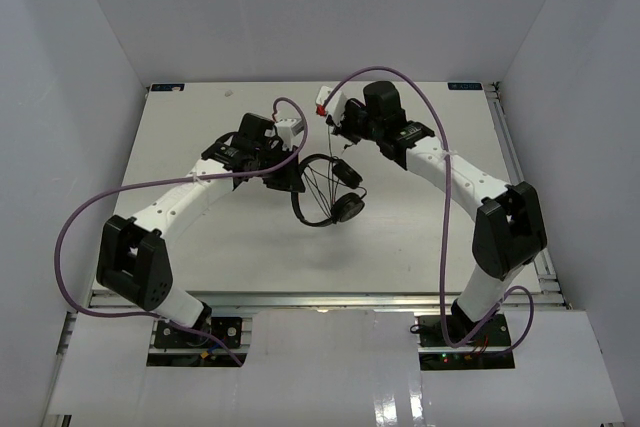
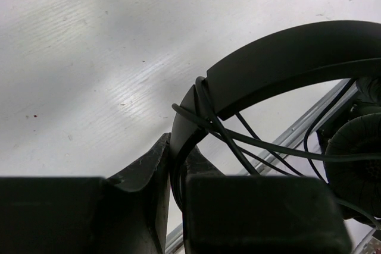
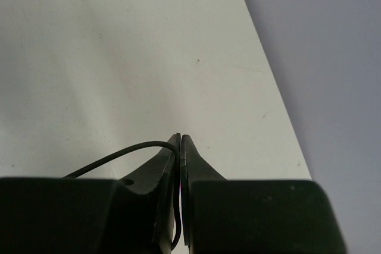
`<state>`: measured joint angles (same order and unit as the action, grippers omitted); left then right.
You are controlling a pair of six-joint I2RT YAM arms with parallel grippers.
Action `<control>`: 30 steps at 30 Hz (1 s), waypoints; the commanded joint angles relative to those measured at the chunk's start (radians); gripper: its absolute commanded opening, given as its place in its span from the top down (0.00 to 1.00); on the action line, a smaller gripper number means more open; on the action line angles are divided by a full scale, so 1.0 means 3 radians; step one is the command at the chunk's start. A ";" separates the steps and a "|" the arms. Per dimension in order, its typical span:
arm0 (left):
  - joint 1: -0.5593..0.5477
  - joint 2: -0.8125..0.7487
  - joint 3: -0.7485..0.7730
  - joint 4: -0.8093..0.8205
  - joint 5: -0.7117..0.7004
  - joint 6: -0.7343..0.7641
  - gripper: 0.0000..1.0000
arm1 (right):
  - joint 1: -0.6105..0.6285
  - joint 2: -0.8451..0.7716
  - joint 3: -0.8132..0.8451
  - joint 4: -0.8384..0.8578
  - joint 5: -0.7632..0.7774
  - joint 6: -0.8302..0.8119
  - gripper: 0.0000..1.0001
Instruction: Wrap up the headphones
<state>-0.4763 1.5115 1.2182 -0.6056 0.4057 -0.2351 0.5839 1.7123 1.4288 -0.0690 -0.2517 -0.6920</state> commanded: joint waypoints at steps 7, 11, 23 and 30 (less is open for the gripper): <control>-0.0008 -0.0354 0.0275 0.0137 0.0147 -0.0213 1.00 | -0.0248 0.0070 -0.0017 0.0041 -0.0633 0.0664 0.92; -0.0008 -0.0430 0.0514 0.0036 -0.0250 -0.0263 1.00 | -0.0398 0.0070 -0.0116 0.0070 -0.1088 0.1057 0.92; 0.0063 -0.0319 0.0876 0.0046 -0.1174 -0.0413 1.00 | -0.0423 0.0262 -0.0661 0.1051 -0.2285 0.2588 0.92; 0.0112 -0.0187 0.0815 0.0353 -0.1210 -0.0559 1.00 | -0.0423 0.0348 -0.0874 0.1657 -0.2514 0.3289 0.91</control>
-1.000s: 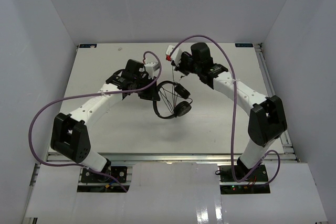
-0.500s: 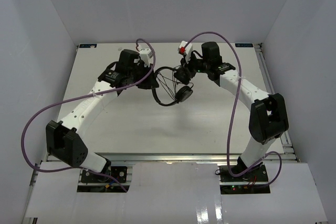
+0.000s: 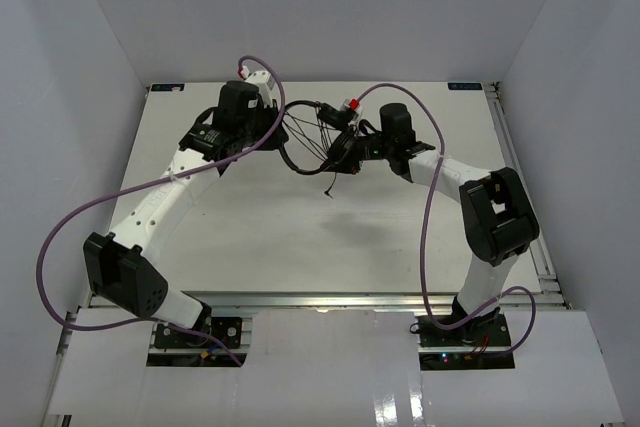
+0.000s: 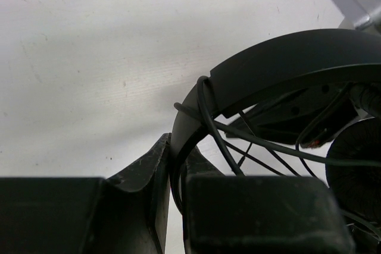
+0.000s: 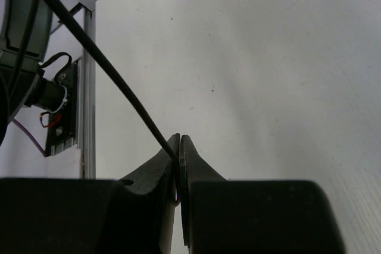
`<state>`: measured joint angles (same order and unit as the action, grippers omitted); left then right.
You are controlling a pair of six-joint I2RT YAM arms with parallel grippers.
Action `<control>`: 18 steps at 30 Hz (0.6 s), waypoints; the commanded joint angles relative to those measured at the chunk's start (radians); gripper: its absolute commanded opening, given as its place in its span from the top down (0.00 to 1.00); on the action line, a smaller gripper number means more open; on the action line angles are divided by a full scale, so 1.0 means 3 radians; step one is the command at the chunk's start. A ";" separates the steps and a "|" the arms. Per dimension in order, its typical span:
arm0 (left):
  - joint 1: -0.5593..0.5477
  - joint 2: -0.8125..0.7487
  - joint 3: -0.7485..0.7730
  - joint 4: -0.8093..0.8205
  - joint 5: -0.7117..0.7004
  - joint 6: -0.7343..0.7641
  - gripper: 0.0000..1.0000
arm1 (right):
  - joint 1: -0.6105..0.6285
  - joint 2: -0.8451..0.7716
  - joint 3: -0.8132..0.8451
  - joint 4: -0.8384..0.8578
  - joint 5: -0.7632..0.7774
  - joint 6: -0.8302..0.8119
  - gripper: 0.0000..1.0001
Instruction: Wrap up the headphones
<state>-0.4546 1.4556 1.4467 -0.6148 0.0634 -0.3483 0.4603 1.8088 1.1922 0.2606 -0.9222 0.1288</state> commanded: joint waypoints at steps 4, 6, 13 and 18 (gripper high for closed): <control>0.0117 0.0067 0.0035 0.0441 -0.0135 -0.0225 1.00 | -0.0010 0.0102 -0.0147 0.0650 -0.0301 0.0629 0.91; 0.0168 0.0101 -0.0006 0.0475 -0.0162 -0.0240 1.00 | -0.0007 0.0137 -0.0185 0.0723 -0.0306 0.0677 0.91; 0.0314 0.0200 -0.0333 0.0730 -0.0319 -0.0420 1.00 | -0.0010 0.0260 -0.0467 0.1040 -0.0239 0.1019 0.92; 0.0362 0.0271 -0.0659 0.0937 -0.0390 -0.0667 1.00 | -0.0010 0.0408 -0.0538 0.1304 -0.0178 0.1327 0.92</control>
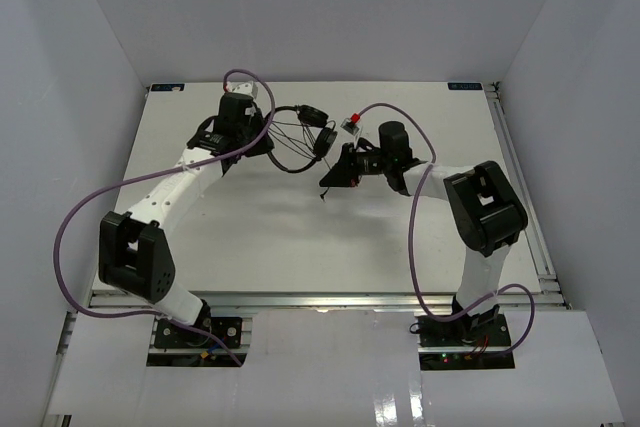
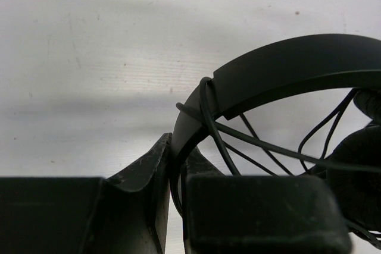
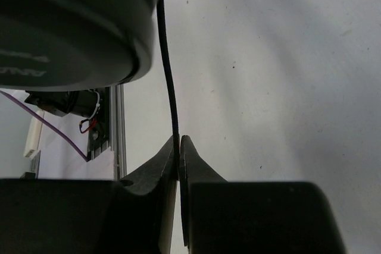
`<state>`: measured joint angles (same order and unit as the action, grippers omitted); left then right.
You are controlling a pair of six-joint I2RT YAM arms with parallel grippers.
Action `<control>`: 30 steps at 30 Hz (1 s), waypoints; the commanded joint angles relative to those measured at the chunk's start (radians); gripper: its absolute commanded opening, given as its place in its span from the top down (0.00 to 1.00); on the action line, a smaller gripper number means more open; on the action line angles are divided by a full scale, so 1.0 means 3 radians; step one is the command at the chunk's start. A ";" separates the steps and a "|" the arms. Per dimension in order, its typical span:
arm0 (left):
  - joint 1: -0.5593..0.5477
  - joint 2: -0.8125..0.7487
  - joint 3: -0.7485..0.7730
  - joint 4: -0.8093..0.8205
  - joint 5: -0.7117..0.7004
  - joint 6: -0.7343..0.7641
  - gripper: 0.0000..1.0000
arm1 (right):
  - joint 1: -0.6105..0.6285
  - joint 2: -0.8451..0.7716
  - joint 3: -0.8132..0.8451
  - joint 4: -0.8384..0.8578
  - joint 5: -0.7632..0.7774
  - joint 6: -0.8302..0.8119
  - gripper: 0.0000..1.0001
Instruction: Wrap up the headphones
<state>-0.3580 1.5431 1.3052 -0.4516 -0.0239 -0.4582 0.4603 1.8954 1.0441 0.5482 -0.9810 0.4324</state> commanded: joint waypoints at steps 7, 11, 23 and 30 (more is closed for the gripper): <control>0.0048 0.0053 -0.0752 0.0739 -0.0118 -0.0878 1.00 | -0.0002 0.0439 -0.0102 0.0544 0.0144 0.0608 0.92; 0.0053 0.0117 -0.0945 0.0845 -0.0090 -0.1100 1.00 | 0.0025 0.0563 -0.0085 0.0577 0.0150 0.0640 0.92; 0.0052 0.0861 -0.0457 0.0244 -0.0050 -0.1156 1.00 | 0.0145 0.0954 0.0155 0.0115 0.0258 0.0491 0.91; 0.0048 0.1111 -0.0256 0.0036 -0.0137 -0.1166 1.00 | 0.0148 0.0958 0.0150 0.0081 0.0289 0.0502 0.88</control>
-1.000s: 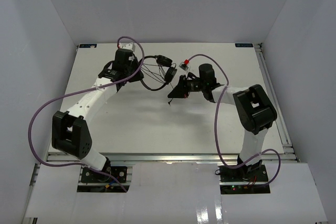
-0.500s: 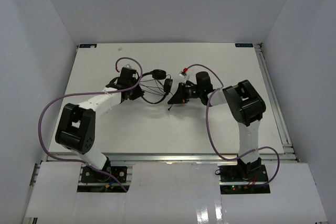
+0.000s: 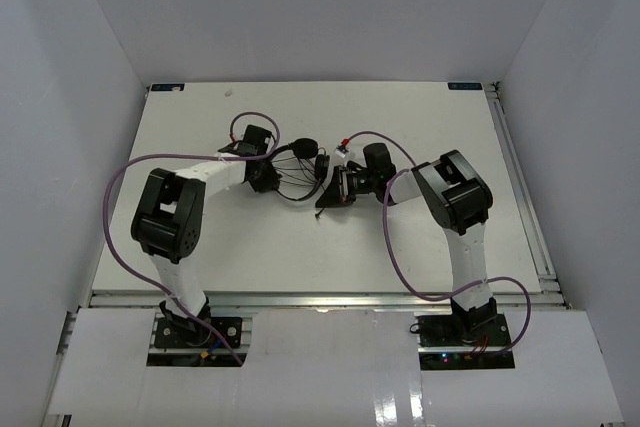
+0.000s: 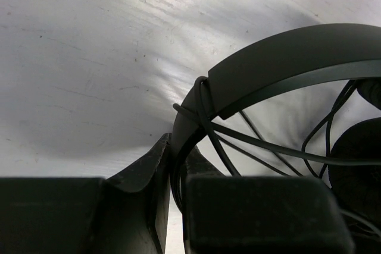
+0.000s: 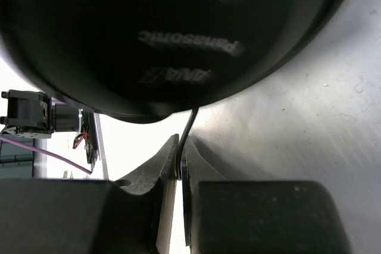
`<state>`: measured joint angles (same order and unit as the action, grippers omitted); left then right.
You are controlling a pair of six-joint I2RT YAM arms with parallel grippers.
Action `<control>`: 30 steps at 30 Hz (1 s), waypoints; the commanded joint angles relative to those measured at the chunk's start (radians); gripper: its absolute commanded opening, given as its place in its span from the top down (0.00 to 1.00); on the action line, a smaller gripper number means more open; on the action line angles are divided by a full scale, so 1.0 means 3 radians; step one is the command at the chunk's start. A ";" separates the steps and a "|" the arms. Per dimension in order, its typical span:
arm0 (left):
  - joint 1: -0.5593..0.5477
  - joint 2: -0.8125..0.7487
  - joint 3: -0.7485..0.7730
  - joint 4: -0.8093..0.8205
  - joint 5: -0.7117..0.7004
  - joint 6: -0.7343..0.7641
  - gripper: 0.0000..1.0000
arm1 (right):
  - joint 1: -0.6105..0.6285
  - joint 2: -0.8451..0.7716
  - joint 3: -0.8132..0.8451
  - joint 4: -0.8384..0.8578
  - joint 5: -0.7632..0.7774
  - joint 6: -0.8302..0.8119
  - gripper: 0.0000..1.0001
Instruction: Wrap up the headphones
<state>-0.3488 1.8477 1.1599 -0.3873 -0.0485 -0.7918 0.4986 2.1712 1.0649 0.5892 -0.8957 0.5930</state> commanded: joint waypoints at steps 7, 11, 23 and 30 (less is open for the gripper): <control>0.0021 0.0485 0.0744 -0.0739 -0.0063 -0.0025 1.00 | 0.0020 -0.0030 0.0053 -0.0081 0.0022 -0.0046 0.76; 0.0020 0.0514 0.0841 -0.0872 -0.0079 0.0011 1.00 | 0.0010 -0.0130 0.0027 -0.0144 0.0045 -0.0106 0.65; 0.0022 0.0427 0.0996 -0.1153 -0.0140 0.0236 0.49 | -0.0169 -0.0553 -0.0026 -0.0654 0.0127 -0.0554 0.49; 0.0022 0.0386 0.1254 -0.1354 -0.0131 0.0343 0.22 | -0.0254 -0.0824 -0.0106 -0.1128 0.0172 -0.0966 0.29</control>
<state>-0.3485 1.9999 1.4615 -0.7424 -0.0754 -0.7179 0.4390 2.0008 1.0535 0.3636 -0.8526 0.4133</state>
